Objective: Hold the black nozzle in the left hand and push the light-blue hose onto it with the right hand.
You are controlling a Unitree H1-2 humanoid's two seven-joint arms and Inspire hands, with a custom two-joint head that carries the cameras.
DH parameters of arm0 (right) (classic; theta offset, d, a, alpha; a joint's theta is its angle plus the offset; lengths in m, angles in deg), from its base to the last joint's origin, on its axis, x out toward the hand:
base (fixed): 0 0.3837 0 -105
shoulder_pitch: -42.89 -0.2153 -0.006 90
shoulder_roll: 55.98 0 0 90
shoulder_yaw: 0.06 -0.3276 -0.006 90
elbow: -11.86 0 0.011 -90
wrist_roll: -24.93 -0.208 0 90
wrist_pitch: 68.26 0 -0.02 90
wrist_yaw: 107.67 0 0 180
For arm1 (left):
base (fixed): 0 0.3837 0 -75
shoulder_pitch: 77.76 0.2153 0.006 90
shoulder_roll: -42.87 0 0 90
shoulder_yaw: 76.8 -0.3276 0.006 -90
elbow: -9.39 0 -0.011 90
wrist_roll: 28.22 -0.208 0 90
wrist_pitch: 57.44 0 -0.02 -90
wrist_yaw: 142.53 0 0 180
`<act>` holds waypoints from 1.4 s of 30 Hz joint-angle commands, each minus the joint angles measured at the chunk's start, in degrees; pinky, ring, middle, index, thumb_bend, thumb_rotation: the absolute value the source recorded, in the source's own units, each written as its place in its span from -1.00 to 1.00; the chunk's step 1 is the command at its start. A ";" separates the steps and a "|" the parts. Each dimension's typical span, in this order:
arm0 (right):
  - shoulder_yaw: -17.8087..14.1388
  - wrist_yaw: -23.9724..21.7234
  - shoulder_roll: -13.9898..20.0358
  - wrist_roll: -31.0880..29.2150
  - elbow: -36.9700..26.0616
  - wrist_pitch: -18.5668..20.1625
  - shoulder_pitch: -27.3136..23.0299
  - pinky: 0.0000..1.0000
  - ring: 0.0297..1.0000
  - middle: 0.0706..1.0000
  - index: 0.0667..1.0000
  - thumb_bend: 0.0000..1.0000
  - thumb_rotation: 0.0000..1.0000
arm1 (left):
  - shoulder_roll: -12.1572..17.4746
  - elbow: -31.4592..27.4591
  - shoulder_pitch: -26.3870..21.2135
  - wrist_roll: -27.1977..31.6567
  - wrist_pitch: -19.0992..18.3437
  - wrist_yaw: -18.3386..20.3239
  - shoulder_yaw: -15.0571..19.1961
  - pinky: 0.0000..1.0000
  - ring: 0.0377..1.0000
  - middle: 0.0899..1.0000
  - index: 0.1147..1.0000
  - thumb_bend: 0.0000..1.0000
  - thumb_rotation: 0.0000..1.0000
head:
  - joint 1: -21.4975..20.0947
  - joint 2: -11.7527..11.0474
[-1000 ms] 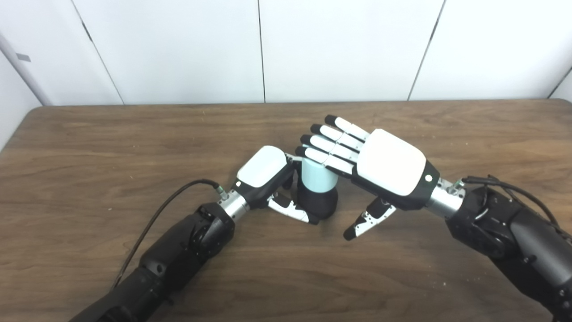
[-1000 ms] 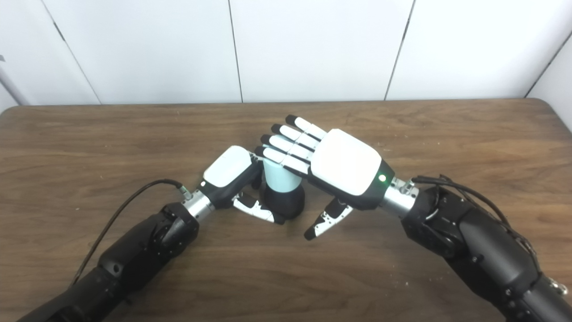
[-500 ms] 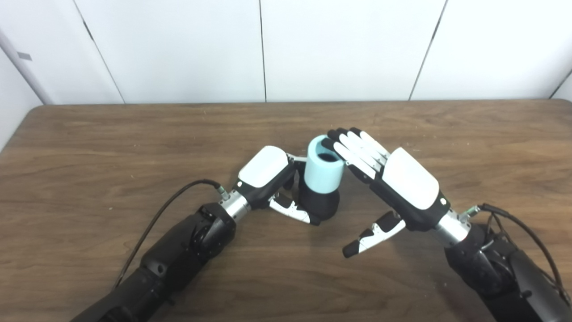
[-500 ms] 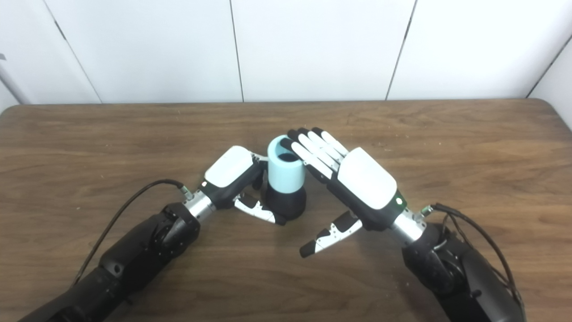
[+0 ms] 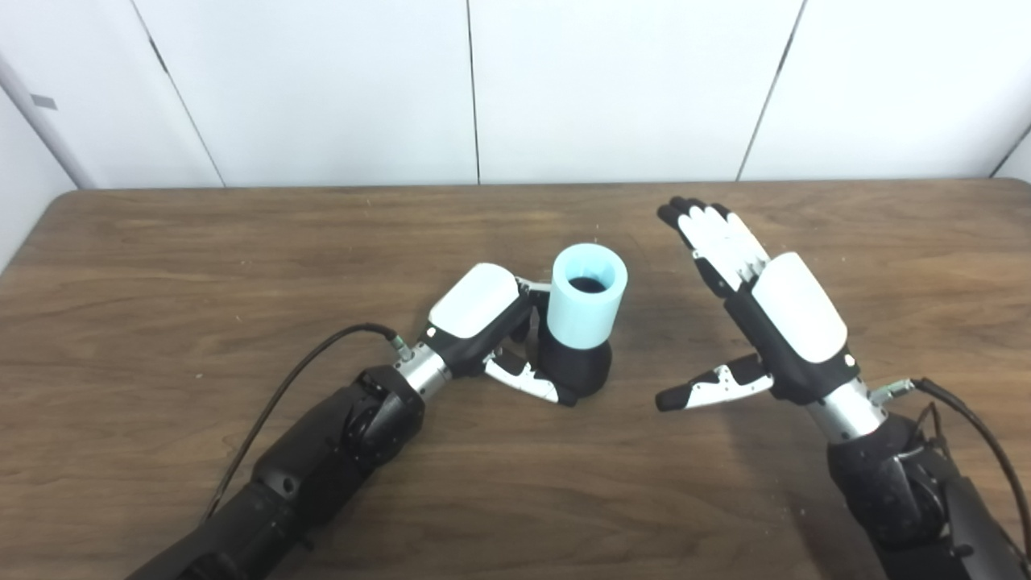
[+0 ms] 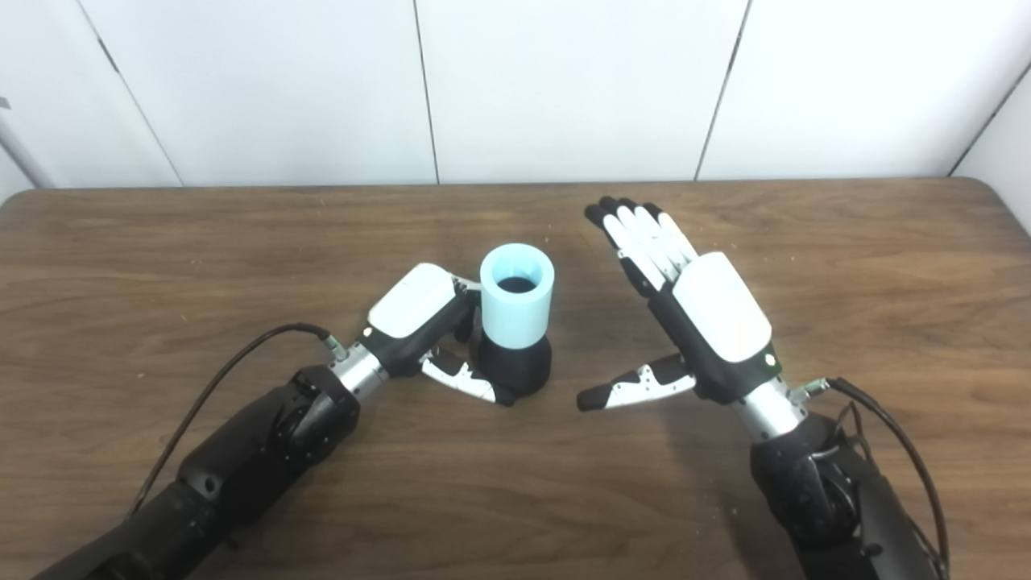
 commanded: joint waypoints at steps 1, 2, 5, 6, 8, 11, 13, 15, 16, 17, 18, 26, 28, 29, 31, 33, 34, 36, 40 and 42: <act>-2.78 2.27 0.33 -3.39 0.99 -0.77 -2.50 1.00 1.00 1.00 1.00 0.58 0.81 | 2.51 2.96 6.76 -1.37 -1.51 11.42 -3.75 -0.46 -0.39 -0.38 -0.41 0.39 -0.06 | 0.24 -0.09; -3.08 2.35 0.28 -3.80 1.78 -0.92 -2.68 1.00 1.00 1.00 1.00 0.59 0.83 | 2.70 2.78 6.76 -0.68 -1.22 11.75 -3.55 -0.41 -0.33 -0.28 -0.31 0.49 -0.05 | 0.20 -0.18; -3.95 2.35 -0.15 -5.11 4.40 -0.78 -3.46 1.00 1.00 1.00 1.00 0.60 0.84 | 3.47 0.97 7.16 1.40 -1.08 13.02 -2.72 -0.08 0.08 0.09 -0.01 0.66 -0.04 | -0.01 -0.36; -4.34 2.11 -0.41 -6.05 5.55 -0.36 -3.77 1.00 1.00 1.00 1.00 0.60 0.83 | 3.83 -0.09 7.37 2.42 -0.96 13.45 -2.24 0.22 0.32 0.28 0.17 0.72 -0.05 | -0.08 -0.46; -4.89 1.54 -0.82 -7.62 6.99 0.51 -4.16 1.00 1.00 1.00 1.00 0.59 0.83 | 4.41 -1.95 7.78 3.85 -0.63 14.04 -1.34 0.64 0.58 0.54 0.47 0.80 -0.05 | -0.08 -0.46; -5.82 -0.38 -2.11 -11.48 7.97 3.95 -4.43 1.00 1.00 1.00 1.00 0.54 0.92 | 5.68 -6.28 8.77 6.67 0.71 14.18 1.02 0.92 0.84 0.87 0.81 0.87 -0.03 | 0.07 -0.99; -6.46 -1.57 -2.94 -13.47 6.42 6.86 -4.36 1.00 1.00 1.00 1.00 0.53 0.99 | 6.04 -9.90 9.92 8.87 0.63 14.12 3.27 0.99 0.96 0.97 0.96 0.94 0.00 | 0.07 -0.99; -7.06 -1.80 -3.41 -14.86 5.81 8.15 -4.50 1.00 1.00 1.00 1.00 0.49 1.00 | 5.88 -12.71 11.08 10.09 0.23 13.82 5.54 1.00 0.99 0.99 0.99 0.99 0.04 | 0.44 -1.26; -7.34 -1.81 -3.77 -15.70 5.86 8.60 -4.59 1.00 1.00 1.00 1.00 0.48 1.00 | 5.67 -13.94 11.72 10.37 0.13 13.38 6.82 1.00 1.00 1.00 1.00 1.00 0.06 | 0.39 -1.33; -7.56 -1.86 -4.15 -16.62 6.00 9.05 -4.67 1.00 1.00 1.00 1.00 0.49 1.00 | 5.39 -15.07 12.36 10.74 0.06 12.89 8.15 1.00 1.00 1.00 1.00 1.00 0.08 | 0.39 -1.33; -7.70 -1.99 -4.48 -17.42 6.09 9.47 -4.70 1.00 1.00 1.00 1.00 0.52 1.00 | 5.04 -16.03 12.99 11.14 0.02 12.63 9.51 1.00 1.00 1.00 1.00 1.00 0.11 | 0.29 -1.41; -8.68 -12.46 -4.03 -35.28 5.71 16.67 -5.00 1.00 1.00 1.00 1.00 0.72 1.00 | 0.97 -27.99 18.32 19.00 -4.81 13.22 22.00 1.00 1.00 1.00 1.00 1.00 0.21 | 0.50 -1.69; -9.70 -15.82 -4.63 -43.09 4.50 21.05 -5.01 0.97 1.00 1.00 1.00 0.74 1.00 | 0.23 -29.72 19.47 21.65 -5.23 13.21 24.61 1.00 1.00 1.00 1.00 1.00 0.23 | 0.46 -1.87; -10.23 -16.73 -5.28 -46.43 3.11 24.01 -4.93 0.95 1.00 1.00 1.00 0.75 1.00 | -0.25 -30.29 20.07 23.22 -5.33 13.00 26.07 1.00 1.00 1.00 1.00 1.00 0.24 | 0.46 -1.87; -11.04 -17.40 -6.66 -51.70 0.43 29.56 -4.90 0.93 0.98 1.00 1.00 0.72 1.00 | -2.09 -31.41 21.05 25.79 -6.10 12.12 28.88 1.00 1.00 1.00 1.00 1.00 0.32 | 0.80 -2.02; -11.46 -17.65 -7.30 -54.48 -0.69 32.56 -4.97 0.92 0.96 1.00 1.00 0.70 1.00 | -4.02 -31.94 21.44 26.79 -6.98 11.68 30.67 1.00 1.00 1.00 1.00 1.00 0.40 | 0.87 -2.20; -11.78 -17.55 -7.77 -56.09 -1.47 34.42 -4.90 0.92 0.96 1.00 1.00 0.70 1.00 | -6.09 -32.60 21.80 27.12 -8.53 10.46 31.86 1.00 1.00 1.00 1.00 1.00 0.43 | 0.87 -2.20; -12.21 -16.91 -8.63 -58.39 -3.02 37.76 -4.73 0.94 0.95 1.00 1.00 0.68 1.00 | -10.29 -33.82 22.35 27.88 -12.60 7.41 34.53 0.98 1.00 1.00 1.00 1.00 0.68 | 0.67 -2.43; -12.82 -15.59 -9.46 -59.53 -4.53 41.29 -4.62 0.93 0.95 1.00 1.00 0.66 1.00 | -14.54 -36.09 22.38 32.80 -19.57 6.75 38.12 0.99 1.00 1.00 1.00 0.92 0.88 | 0.44 -2.45; -13.34 -14.63 -9.73 -59.56 -4.97 42.70 -4.53 0.96 0.97 1.00 1.00 0.64 1.00 | -15.01 -36.84 22.12 36.06 -22.08 7.97 39.23 1.00 1.00 1.00 1.00 0.90 0.88 | 0.54 -2.32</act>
